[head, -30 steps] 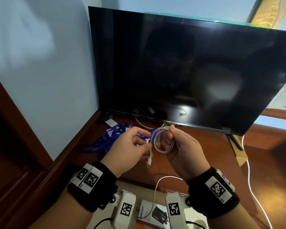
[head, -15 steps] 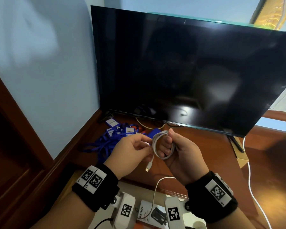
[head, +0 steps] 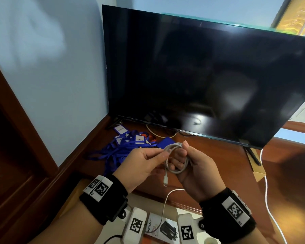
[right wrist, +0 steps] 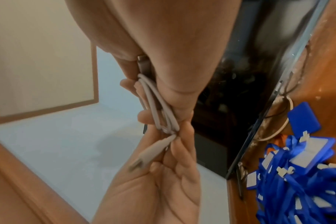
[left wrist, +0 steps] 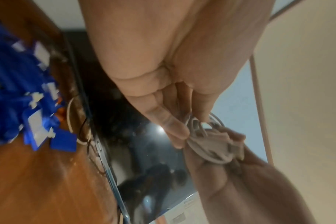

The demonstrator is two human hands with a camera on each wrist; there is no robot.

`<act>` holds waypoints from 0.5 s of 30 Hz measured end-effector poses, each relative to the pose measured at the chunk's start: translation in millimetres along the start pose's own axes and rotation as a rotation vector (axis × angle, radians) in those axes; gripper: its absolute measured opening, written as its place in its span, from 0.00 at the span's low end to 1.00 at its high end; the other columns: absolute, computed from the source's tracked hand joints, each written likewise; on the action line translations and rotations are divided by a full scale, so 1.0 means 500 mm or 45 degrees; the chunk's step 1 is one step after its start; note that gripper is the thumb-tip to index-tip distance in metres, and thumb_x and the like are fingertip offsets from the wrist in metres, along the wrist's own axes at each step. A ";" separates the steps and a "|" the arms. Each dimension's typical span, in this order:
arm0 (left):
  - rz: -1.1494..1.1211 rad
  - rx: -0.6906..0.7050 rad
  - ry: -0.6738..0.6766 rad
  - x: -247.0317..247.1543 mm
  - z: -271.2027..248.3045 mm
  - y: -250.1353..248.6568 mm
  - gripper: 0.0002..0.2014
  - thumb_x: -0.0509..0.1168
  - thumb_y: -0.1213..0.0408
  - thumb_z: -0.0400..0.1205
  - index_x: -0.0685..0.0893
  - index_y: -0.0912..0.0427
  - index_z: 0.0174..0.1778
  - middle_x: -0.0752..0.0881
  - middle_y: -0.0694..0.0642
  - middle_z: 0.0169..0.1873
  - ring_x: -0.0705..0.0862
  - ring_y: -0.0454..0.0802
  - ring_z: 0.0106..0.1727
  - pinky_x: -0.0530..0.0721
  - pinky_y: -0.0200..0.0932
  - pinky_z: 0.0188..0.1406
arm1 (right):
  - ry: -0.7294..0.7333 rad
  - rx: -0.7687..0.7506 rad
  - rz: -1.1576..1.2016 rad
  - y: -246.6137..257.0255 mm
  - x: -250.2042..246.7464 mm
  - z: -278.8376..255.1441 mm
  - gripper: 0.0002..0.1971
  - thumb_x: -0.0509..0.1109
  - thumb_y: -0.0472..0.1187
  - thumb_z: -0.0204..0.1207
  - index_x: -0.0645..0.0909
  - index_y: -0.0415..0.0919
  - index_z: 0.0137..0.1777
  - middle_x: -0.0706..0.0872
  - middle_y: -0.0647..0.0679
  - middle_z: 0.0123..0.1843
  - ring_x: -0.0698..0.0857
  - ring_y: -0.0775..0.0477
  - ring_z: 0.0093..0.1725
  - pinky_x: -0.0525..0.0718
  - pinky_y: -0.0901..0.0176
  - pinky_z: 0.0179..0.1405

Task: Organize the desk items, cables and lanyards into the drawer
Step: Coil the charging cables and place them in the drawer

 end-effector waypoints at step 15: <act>0.600 0.211 -0.213 -0.043 -0.013 -0.039 0.10 0.69 0.51 0.87 0.94 0.46 0.58 0.94 0.47 0.43 0.92 0.46 0.46 0.92 0.53 0.54 | -0.088 -0.397 -1.452 0.056 -0.006 -0.016 0.12 0.67 0.51 0.86 0.89 0.47 0.48 0.87 0.47 0.29 0.83 0.50 0.26 0.82 0.56 0.29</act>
Point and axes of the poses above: each hand's wrist, its own z-axis towards the middle knuckle, its own x-axis out of the palm, y = z × x, the point moved 7 cm from there along z, towards the middle knuckle
